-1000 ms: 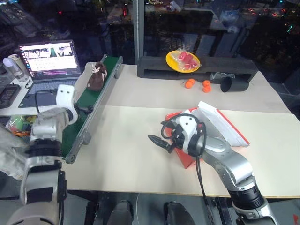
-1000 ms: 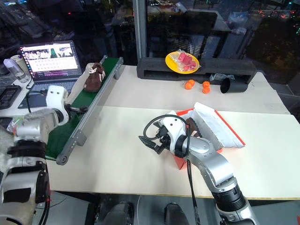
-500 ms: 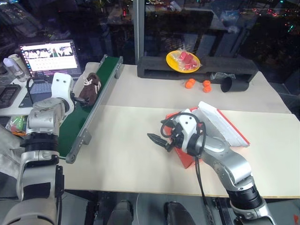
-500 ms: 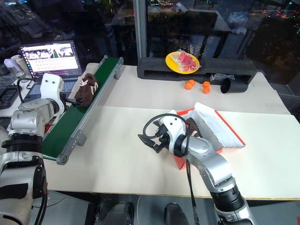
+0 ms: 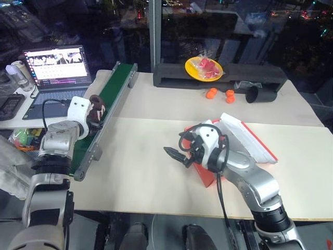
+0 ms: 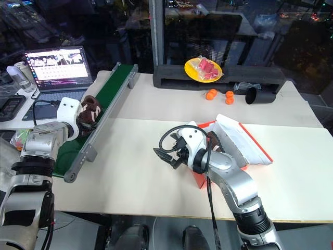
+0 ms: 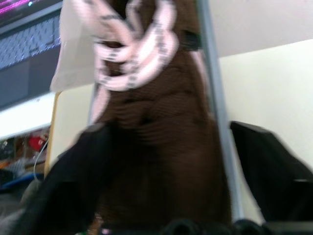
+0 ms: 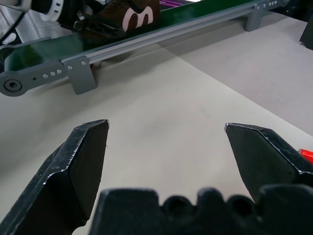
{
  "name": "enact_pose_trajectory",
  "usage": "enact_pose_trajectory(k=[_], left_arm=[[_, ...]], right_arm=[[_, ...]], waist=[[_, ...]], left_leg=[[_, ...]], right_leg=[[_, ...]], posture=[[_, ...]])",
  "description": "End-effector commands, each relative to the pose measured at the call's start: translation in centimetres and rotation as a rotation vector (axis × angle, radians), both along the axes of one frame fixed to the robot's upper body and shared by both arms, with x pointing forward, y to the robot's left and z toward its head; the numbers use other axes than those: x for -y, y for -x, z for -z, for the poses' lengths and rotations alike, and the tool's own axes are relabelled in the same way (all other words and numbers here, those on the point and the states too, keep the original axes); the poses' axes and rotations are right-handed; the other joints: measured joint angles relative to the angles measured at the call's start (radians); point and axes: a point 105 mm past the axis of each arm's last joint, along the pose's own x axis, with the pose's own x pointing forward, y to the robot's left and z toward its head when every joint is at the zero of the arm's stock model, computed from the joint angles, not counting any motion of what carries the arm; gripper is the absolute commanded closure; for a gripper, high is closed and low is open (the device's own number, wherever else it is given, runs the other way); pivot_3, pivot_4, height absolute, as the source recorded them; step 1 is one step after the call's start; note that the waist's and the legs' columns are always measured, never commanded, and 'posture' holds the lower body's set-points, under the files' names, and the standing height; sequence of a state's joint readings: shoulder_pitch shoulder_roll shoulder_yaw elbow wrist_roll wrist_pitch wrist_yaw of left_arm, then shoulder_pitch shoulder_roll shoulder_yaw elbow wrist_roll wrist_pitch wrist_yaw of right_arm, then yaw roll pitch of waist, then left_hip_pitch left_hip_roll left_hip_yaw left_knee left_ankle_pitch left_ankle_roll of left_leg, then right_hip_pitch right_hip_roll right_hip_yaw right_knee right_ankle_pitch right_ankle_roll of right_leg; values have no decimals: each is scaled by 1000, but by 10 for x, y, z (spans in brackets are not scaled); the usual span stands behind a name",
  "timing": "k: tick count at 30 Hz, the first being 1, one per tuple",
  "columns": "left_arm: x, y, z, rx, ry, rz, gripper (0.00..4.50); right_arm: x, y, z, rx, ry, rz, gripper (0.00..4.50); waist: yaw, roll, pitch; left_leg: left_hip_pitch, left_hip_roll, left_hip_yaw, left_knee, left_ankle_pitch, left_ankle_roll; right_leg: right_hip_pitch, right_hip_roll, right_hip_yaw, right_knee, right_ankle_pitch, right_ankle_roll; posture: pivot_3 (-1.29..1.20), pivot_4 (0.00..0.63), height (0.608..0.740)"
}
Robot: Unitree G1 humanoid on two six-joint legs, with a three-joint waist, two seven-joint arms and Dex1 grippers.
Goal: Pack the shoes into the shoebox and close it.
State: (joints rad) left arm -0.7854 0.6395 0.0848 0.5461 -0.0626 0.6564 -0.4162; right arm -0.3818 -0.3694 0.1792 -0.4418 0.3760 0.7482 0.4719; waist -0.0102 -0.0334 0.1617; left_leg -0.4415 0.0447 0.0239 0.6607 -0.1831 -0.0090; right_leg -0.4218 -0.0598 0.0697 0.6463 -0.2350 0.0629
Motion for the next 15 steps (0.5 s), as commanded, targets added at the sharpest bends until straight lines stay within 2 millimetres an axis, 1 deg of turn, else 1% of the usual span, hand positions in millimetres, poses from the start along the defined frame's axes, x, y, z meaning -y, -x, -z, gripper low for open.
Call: enact_pose_trajectory(k=[1, 2, 3, 4, 12, 14, 15], left_arm=[[4, -1, -3, 3, 5, 12, 2250], [4, -1, -3, 3, 5, 10, 2576], [4, -1, -4, 4, 6, 8, 2994], [4, -2, -4, 6, 6, 4, 3162], [6, -5, -3, 7, 17, -4, 3162], [7, -7, -6, 32, 28, -2, 3632], [8, -7, -6, 37, 27, 9, 3767]], right_arm=[[2, 1, -17, 58, -21, 1, 0], [2, 1, -17, 58, -20, 4, 0], [3, 0, -17, 59, -20, 5, 0], [3, 0, -18, 59, -20, 6, 0], [5, -2, -19, 65, -19, 21, 0], [7, -3, -20, 67, -19, 29, 0], [7, -3, -20, 67, -19, 31, 0]], waist=[[1, 0, 0], [0, 0, 0], [0, 0, 0], [0, 0, 0], [4, 0, 0], [4, 0, 0], [5, 0, 0]], left_leg=[[0, 0, 0, 0, 0, 0], [0, 0, 0, 0, 0, 0], [0, 0, 0, 0, 1, 0], [0, 0, 0, 0, 1, 0], [1, 0, 0, 0, 1, 0], [1, 0, 0, 0, 1, 0], [1, 0, 0, 0, 1, 0]], right_leg=[[0, 0, 0, 0, 0, 0], [0, 0, 0, 0, 0, 0], [0, 0, 0, 1, 0, 0], [0, 0, 0, 1, 0, 0], [0, 0, 0, 1, 0, 0], [0, 0, 0, 1, 0, 0], [0, 0, 0, 1, 0, 0]], posture=[[0, 150, 719], [0, 150, 719], [0, 150, 719], [0, 150, 719], [0, 150, 719], [0, 150, 719], [0, 150, 719]])
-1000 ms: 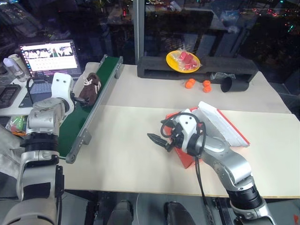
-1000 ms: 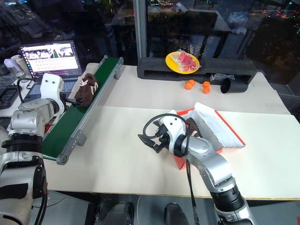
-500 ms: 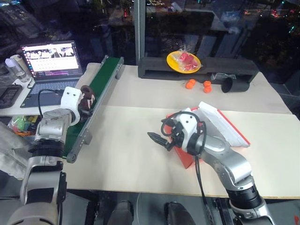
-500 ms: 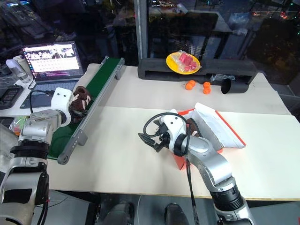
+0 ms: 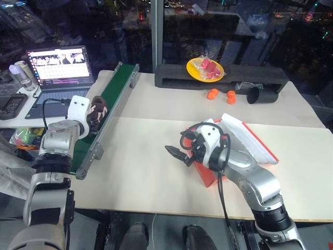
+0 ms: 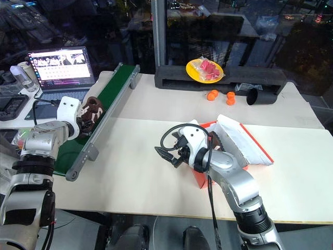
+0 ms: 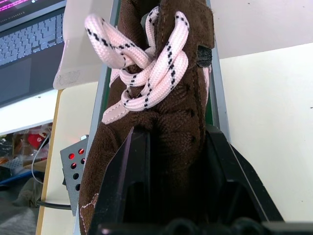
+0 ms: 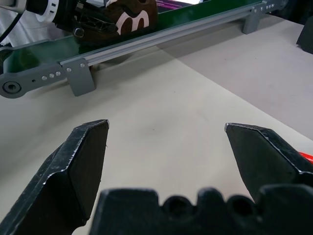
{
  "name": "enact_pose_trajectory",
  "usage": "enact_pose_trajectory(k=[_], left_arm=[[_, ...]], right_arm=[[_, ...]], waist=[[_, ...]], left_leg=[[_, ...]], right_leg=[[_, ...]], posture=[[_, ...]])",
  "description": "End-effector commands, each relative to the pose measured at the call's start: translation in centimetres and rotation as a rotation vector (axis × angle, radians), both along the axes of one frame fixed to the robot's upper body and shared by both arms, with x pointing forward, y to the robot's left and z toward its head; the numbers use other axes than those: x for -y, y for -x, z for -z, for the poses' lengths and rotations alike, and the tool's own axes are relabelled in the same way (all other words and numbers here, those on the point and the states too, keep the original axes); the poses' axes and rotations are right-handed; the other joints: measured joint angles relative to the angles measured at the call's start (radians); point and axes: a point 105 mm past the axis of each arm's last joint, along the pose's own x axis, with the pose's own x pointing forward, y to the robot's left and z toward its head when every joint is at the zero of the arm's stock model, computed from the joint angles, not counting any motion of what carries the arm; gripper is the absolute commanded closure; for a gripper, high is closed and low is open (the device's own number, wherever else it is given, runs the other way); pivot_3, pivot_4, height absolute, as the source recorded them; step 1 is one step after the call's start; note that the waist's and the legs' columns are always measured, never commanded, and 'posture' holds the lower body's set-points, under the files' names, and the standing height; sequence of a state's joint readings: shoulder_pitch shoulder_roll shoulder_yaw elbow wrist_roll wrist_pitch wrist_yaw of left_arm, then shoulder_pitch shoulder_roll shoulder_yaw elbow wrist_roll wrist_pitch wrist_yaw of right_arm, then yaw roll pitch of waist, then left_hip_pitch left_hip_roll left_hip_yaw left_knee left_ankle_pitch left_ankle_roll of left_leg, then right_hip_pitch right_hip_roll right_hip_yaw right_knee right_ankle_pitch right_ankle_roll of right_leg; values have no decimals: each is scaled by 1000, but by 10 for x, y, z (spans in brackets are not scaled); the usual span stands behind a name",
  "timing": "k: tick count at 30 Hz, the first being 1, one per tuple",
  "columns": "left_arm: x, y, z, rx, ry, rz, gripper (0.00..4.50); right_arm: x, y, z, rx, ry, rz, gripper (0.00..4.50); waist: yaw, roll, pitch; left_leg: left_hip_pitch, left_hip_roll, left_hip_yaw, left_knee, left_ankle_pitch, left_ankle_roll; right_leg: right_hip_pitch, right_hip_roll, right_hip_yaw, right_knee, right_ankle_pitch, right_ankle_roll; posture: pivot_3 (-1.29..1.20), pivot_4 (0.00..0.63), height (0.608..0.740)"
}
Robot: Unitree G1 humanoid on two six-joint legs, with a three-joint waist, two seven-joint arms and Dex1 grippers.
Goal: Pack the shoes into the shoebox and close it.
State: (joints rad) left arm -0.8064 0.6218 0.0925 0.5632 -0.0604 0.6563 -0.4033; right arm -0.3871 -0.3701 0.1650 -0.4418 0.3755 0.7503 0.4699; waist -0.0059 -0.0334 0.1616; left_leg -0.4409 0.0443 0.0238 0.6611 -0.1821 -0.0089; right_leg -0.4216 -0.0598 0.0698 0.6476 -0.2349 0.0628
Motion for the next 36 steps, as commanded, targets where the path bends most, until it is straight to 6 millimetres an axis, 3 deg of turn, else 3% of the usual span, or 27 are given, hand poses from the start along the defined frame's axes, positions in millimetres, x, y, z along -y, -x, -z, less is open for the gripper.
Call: enact_pose_trajectory(k=[1, 5, 7, 10, 12, 15, 17, 20, 22, 29, 34, 36], left_arm=[[6, -4, -5, 29, 5, 27, 4031], [6, -6, -10, 61, -45, 38, 4462], [12, -11, -29, 175, -12, 47, 4462], [35, -14, -76, 440, 75, 106, 4462], [51, -12, -87, 511, 124, 147, 4462], [93, -6, -95, 565, 277, 254, 4462], [128, 4, -99, 568, 424, 373, 4462], [186, 32, -107, 510, 699, 594, 4462], [210, 51, -114, 464, 850, 704, 4462], [235, 75, -111, 348, 905, 853, 4462], [242, 77, -104, 296, 859, 905, 4462], [239, 68, -97, 279, 851, 860, 4462]], right_arm=[[5, -2, -17, 59, -15, 19, 0], [6, -3, -23, 48, -71, 32, 0], [9, -8, -41, 23, -220, 56, 0], [27, -30, -65, -48, -468, 178, 0], [38, -42, -70, -117, -581, 246, 0], [48, -53, -83, -206, -770, 285, 0], [48, -57, -85, -248, -783, 301, 0], [40, -56, -90, -270, -787, 270, 0], [37, -55, -96, -261, -799, 248, 0], [37, -52, -105, -244, -804, 241, 0], [33, -50, -113, -229, -808, 226, 0], [32, -48, -118, -223, -820, 212, 0]], waist=[[1, 0, 0], [3, 0, 0], [3, 0, 0], [3, -1, 0], [3, -2, 1], [6, -2, 0], [7, -2, 0], [2, -2, 0], [-8, -2, 0], [-45, 0, 0], [-41, 1, 0], [-38, 1, 0]], left_leg=[[0, 0, 0, 0, 0, 0], [0, 0, 0, 0, 0, 0], [0, 0, 0, 0, 0, 0], [-2, 0, 0, 0, 0, 0], [-3, 1, 0, 0, 0, 0], [-5, 1, -1, 0, 0, 0], [-7, 0, -1, -1, 0, 0], [-10, 0, -1, -1, 0, 0], [-11, 0, -2, -1, 0, 0], [-4, 0, -2, -1, 0, 0], [-3, 0, -2, -1, 1, 1], [-4, 0, -2, -1, 1, 1]], right_leg=[[0, 0, 0, 0, 0, 0], [0, 0, 0, 0, 0, 0], [0, 0, 0, 0, 0, 0], [-1, 0, 0, 0, 0, 0], [-2, 0, 0, -1, 1, 0], [-3, -1, -1, 0, 1, -1], [-3, -1, -1, 0, 1, 0], [-5, -2, -1, 0, 1, 0], [-5, -2, -1, 0, 1, 0], [-2, 1, 0, -2, 1, 0], [-2, 1, 0, -2, 1, 0], [-2, 1, 0, -2, 1, 0]], posture=[[0, 150, 719], [0, 150, 719], [0, 150, 719], [0, 150, 719], [0, 150, 719], [0, 150, 719], [0, 150, 719], [0, 150, 719], [0, 150, 719], [0, 150, 719], [0, 150, 719], [0, 150, 719]])
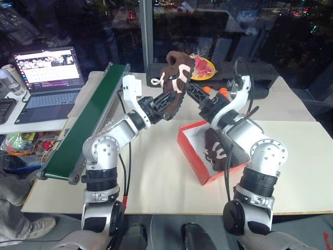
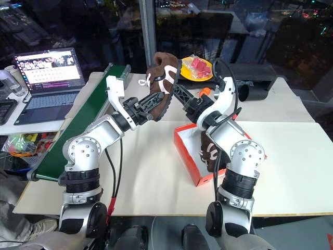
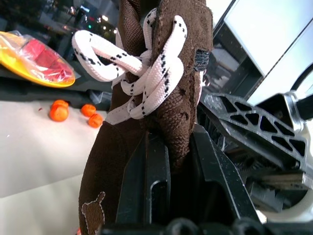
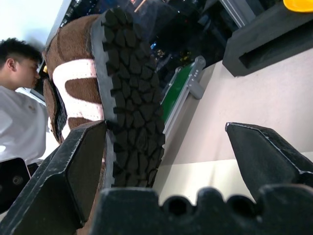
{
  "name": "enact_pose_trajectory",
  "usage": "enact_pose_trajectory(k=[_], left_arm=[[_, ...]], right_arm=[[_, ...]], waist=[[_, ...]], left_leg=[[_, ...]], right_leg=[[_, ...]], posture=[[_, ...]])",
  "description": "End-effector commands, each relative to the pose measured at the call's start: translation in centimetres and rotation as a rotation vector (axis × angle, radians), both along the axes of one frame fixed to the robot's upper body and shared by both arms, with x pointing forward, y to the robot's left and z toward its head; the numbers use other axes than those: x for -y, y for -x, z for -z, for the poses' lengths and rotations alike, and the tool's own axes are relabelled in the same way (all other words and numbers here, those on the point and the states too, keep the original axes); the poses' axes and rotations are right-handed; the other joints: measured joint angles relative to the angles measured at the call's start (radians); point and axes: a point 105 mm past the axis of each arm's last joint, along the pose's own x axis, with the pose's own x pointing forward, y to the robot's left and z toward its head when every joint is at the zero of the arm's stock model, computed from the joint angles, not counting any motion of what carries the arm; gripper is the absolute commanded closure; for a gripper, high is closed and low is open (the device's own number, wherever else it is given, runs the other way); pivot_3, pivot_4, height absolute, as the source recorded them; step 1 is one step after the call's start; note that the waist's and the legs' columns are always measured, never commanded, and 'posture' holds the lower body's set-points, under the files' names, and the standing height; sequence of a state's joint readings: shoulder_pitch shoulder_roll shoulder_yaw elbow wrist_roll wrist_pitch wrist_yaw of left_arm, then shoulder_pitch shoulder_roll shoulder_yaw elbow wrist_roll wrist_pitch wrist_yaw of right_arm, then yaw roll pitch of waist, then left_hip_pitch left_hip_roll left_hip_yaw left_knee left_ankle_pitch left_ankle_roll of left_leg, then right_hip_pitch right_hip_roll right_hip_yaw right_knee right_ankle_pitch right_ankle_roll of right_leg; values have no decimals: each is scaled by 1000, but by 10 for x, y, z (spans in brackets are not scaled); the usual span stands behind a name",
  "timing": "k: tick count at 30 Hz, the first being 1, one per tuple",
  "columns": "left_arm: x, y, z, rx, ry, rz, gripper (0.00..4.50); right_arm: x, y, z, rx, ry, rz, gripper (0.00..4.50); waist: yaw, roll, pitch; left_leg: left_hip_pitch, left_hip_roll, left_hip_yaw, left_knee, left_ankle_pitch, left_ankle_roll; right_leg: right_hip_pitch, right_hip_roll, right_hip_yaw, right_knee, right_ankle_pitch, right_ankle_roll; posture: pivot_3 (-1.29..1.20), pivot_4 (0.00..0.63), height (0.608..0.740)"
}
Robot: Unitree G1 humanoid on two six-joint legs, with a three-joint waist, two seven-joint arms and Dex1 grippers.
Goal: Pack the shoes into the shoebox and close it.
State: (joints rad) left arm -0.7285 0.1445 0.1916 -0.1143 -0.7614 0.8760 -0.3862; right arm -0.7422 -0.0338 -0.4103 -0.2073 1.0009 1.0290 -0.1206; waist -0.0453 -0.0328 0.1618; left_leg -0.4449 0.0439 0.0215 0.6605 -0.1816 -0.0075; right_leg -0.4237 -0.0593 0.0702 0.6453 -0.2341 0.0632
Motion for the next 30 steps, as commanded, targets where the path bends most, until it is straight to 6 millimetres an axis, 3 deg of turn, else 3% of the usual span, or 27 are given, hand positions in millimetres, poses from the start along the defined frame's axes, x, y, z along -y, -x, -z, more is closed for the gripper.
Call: enact_pose_trajectory(k=[1, 9, 23, 30], left_arm=[[15, 4, 0, 30, -45, 68, 4462], [18, -1, 6, 36, -72, 60, 4462], [25, 11, -15, 148, -47, 81, 4462], [29, 14, 1, 151, -141, 87, 4466]], right_arm=[[-3, 10, -34, 115, -39, -10, 0], [-10, 15, -36, 116, -33, -48, 0], [-8, 6, -5, 8, 26, -19, 0], [-5, 5, -10, 21, 15, 2, 2106]], waist=[[1, 0, 0], [4, 1, 0], [3, 1, 0], [3, 1, 0]], left_leg=[[0, 0, 0, 0, 0, 0], [-1, 0, 0, 0, 0, 0], [-1, 0, 0, -1, 0, 0], [-1, 0, 0, -1, 0, 0]], right_leg=[[0, 0, 0, 0, 0, 0], [0, 0, 0, -2, 0, 0], [0, 0, 0, -3, 0, 0], [0, 0, 0, -3, 0, 0]], posture=[[0, 150, 719], [0, 150, 719], [0, 150, 719], [0, 150, 719]])
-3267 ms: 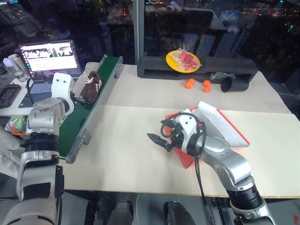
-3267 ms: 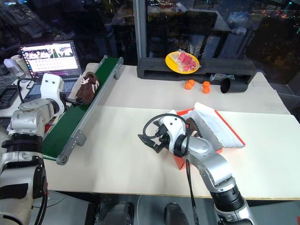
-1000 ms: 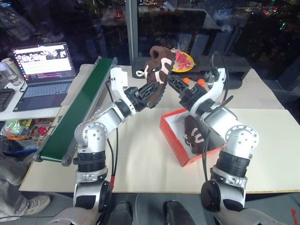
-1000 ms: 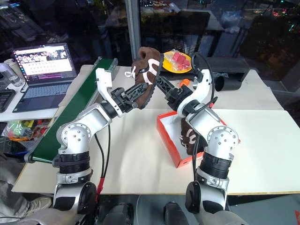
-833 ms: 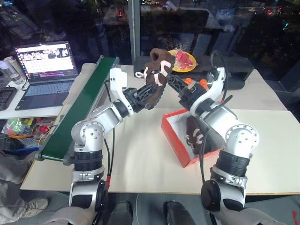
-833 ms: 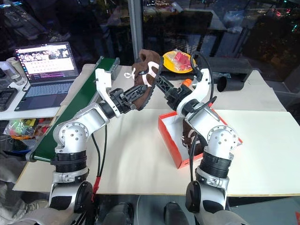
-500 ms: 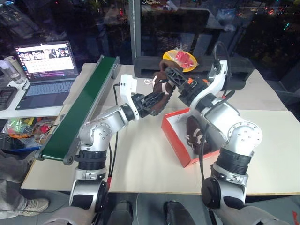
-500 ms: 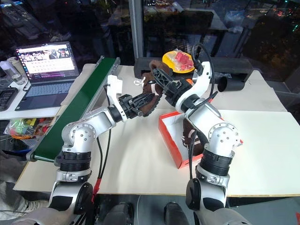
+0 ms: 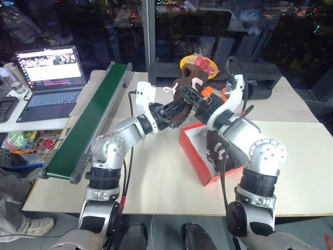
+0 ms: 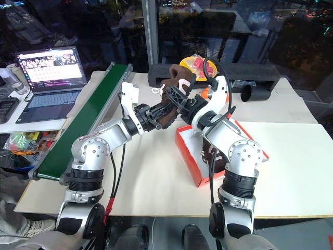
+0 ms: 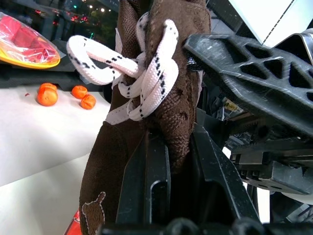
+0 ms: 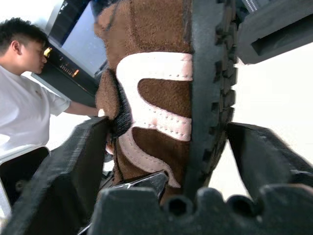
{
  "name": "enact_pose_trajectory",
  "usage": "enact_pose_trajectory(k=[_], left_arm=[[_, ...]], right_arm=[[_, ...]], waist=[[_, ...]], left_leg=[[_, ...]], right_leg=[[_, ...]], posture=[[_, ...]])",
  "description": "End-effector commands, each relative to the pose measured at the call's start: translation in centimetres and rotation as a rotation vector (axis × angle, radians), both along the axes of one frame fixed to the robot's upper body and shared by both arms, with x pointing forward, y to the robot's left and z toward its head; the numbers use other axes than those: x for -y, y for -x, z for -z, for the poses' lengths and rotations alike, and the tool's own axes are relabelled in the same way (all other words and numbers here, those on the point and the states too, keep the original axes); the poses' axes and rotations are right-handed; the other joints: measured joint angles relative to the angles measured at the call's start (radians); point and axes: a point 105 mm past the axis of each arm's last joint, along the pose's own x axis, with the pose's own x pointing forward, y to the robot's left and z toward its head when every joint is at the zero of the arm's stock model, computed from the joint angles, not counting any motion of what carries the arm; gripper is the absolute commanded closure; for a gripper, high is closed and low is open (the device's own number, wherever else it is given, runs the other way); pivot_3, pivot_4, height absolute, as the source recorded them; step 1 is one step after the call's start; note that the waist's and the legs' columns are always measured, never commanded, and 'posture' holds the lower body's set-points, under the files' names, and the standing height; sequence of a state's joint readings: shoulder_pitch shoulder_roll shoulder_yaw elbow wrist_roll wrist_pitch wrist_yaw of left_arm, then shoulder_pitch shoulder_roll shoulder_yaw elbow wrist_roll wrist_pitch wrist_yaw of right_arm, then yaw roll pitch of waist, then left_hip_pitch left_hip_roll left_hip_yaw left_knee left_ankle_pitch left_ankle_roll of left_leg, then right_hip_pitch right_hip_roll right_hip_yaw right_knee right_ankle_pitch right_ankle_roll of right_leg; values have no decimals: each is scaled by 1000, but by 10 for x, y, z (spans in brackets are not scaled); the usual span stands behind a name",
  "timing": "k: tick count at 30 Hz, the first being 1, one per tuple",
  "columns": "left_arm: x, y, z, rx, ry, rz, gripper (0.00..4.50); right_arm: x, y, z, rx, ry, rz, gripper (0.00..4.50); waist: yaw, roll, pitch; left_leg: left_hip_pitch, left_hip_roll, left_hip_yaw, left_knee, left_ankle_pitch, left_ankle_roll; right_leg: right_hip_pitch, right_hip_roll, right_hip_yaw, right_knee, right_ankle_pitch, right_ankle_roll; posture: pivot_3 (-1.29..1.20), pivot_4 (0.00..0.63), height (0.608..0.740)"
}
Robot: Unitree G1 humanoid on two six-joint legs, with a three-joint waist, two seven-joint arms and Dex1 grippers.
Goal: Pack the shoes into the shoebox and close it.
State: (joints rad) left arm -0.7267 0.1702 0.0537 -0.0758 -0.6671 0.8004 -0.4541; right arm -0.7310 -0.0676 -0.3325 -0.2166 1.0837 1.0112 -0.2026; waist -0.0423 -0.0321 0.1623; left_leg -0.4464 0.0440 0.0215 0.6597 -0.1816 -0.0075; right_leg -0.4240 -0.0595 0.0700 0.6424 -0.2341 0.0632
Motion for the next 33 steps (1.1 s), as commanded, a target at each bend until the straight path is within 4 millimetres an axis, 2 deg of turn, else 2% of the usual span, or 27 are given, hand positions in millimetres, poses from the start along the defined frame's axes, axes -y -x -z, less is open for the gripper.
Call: enact_pose_trajectory(k=[1, 5, 7, 9, 10, 13, 15, 16, 18, 20, 22, 25, 33], left_arm=[[9, 14, -13, 106, -20, 48, 4466], [11, 15, -11, 112, -31, 52, 4466], [11, 15, -10, 116, -27, 50, 4466], [10, 15, -11, 111, -11, 48, 3486], [12, 16, -9, 119, -29, 57, 3256], [15, 17, 1, 130, -101, 60, 2096], [12, 13, 12, 121, -145, 39, 2096], [11, 13, 18, 122, -173, 34, 2096], [9, 13, 28, 131, -222, 35, 2096], [8, 15, 39, 142, -277, 49, 2096], [8, 18, 45, 170, -319, 64, 2096], [12, 25, 49, 216, -357, 105, 2096], [16, 26, 54, 231, -371, 131, 2096]], right_arm=[[6, 1, -11, 40, -20, 25, 2342], [6, 1, -11, 39, -12, 26, 2906], [7, 1, -14, 49, -9, 30, 2906], [10, 1, -18, 60, -22, 43, 2923], [11, 1, -19, 64, -31, 49, 2923], [23, -4, -27, 80, -48, 118, 2923], [42, -12, -34, 74, -84, 224, 2923], [52, -14, -36, 83, -41, 272, 2923], [62, -16, -39, 106, 76, 322, 2923], [67, -19, -35, 114, 303, 335, 2923], [74, -22, -24, 69, 493, 332, 2923], [83, -21, 2, -74, 666, 254, 2923], [98, -3, 44, -367, 768, 57, 2923]], waist=[[0, 0, 0], [0, 0, 0], [0, 0, 0], [0, 0, 0], [0, 0, 0], [2, 0, 0], [2, 0, 0], [2, 0, 0], [2, 2, 1], [5, 4, 2], [3, 5, 3], [0, 5, 3], [5, 5, 3]], left_leg=[[0, 0, 0, 0, 0, 0], [0, 0, 0, 0, 0, 0], [0, 0, 0, 0, 0, 0], [0, 0, 0, 0, 0, 0], [0, 0, 0, 0, 0, 0], [0, 0, 0, 0, 0, 0], [0, 0, 0, 0, 0, 0], [0, 0, 0, 0, 0, 0], [0, 0, 0, 0, 0, 0], [-1, 0, 0, 0, 0, 0], [-1, 0, 1, -1, 0, 0], [-1, 0, 1, -2, 0, 0], [-1, 0, 2, -2, 0, 1]], right_leg=[[0, 0, 0, 0, 0, 0], [0, 0, 0, 0, 0, 0], [0, 0, 0, 0, 0, 0], [0, 0, 0, 0, 0, 0], [0, 0, 0, 0, 0, 0], [0, 0, 0, -1, 0, 0], [0, 0, 0, -1, 0, 0], [0, 0, 0, -1, 0, 0], [0, 0, 0, -1, 0, 0], [0, 0, 0, -1, 0, 0], [-1, -1, 1, -2, 0, 0], [-1, 0, 1, -2, -1, -1], [-1, 0, 1, -2, -1, -1]], posture=[[0, 150, 719], [0, 150, 719], [0, 150, 719], [0, 150, 719], [0, 150, 719], [0, 150, 719], [0, 150, 719], [0, 150, 719], [0, 150, 719], [0, 150, 719], [0, 150, 719], [0, 150, 719], [0, 150, 719]])
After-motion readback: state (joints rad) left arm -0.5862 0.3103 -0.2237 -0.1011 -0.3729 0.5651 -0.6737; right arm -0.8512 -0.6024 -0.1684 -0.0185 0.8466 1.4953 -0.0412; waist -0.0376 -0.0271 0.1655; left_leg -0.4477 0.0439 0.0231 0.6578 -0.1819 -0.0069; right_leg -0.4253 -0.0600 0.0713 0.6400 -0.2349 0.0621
